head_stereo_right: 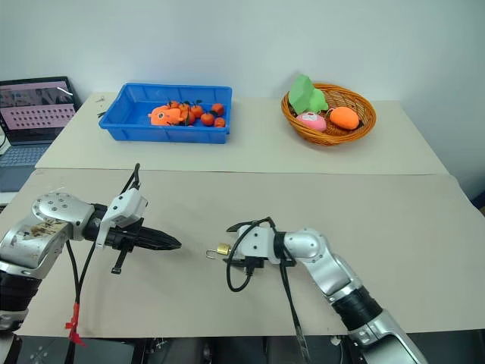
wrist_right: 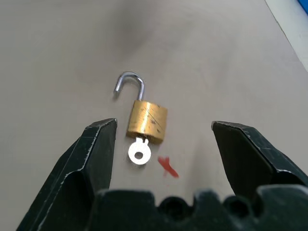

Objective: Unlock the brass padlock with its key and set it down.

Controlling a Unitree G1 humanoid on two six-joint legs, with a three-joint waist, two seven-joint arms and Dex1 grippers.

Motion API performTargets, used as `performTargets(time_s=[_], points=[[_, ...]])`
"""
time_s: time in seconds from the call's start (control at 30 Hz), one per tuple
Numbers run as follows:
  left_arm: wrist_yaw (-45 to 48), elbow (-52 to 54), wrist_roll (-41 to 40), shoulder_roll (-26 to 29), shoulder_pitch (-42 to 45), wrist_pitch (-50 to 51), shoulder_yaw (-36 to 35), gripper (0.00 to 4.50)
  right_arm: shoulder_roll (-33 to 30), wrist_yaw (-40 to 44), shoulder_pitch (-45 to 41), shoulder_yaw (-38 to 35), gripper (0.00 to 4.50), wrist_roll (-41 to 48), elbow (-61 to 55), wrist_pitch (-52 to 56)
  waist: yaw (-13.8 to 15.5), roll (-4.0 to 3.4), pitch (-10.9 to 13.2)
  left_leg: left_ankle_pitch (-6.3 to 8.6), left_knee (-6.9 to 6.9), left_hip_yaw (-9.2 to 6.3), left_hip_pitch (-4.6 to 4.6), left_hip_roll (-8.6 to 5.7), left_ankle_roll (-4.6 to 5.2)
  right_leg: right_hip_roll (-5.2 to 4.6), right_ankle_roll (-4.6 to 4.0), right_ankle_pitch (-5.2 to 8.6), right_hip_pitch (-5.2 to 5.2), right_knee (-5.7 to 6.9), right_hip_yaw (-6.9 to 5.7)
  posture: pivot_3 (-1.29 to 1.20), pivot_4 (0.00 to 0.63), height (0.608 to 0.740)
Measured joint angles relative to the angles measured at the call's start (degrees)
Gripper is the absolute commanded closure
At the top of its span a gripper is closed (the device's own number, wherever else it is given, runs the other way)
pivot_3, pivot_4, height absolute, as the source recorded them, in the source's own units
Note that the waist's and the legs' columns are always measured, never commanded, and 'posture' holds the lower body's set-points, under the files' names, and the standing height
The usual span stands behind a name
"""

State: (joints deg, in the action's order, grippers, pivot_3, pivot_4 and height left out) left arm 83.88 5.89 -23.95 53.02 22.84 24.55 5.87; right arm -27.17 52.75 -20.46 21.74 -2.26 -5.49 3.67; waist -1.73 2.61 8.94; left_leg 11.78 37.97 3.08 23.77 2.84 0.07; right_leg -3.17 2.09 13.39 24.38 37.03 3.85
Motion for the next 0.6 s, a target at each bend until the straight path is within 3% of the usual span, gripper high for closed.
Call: performTargets(time_s=[0.17,0.37,0.47,0.6], points=[[-0.40,0.14,-0.17,-0.26,-0.53,-0.04,-0.08,4.50,-5.20,2.32,8.64,-6.47,0.76,9.29,-9.56,12.62,0.87,0.00,0.00,0.01,-0.01,0.02,0.00,0.00,0.00,-0.01,0.00,0.01,0.00,-0.02,0.00,0.00,0.150,0.740],[-2.15,0.52,-0.75,-1.30,-1.12,0.32,-0.20,4.50,-2.50,-4.05,13.29,-8.76,0.76,10.38,-13.21,17.67,0.68,0.00,0.00,0.00,-0.01,0.04,-0.04,0.03,0.00,0.01,0.24,0.24,0.00,-0.01,0.01,0.00,0.150,0.740],[-7.07,0.23,-2.33,-5.32,-1.37,3.02,-2.15,4.50,0.53,-9.36,13.38,-9.77,0.76,10.23,-13.55,19.29,0.88,0.00,0.00,0.00,-0.01,0.01,-0.01,0.01,0.00,0.00,0.31,0.18,0.00,-0.01,0.01,0.00,0.150,0.740],[-23.39,-0.99,-4.51,-16.20,-1.72,7.25,-9.87,4.50,4.33,-19.70,13.56,-14.05,0.76,7.61,-13.68,21.44,1.23,0.01,-0.01,0.00,-0.01,-0.04,0.03,-0.06,0.00,-0.07,0.19,0.03,-0.03,-0.02,-0.01,0.00,0.150,0.740]])
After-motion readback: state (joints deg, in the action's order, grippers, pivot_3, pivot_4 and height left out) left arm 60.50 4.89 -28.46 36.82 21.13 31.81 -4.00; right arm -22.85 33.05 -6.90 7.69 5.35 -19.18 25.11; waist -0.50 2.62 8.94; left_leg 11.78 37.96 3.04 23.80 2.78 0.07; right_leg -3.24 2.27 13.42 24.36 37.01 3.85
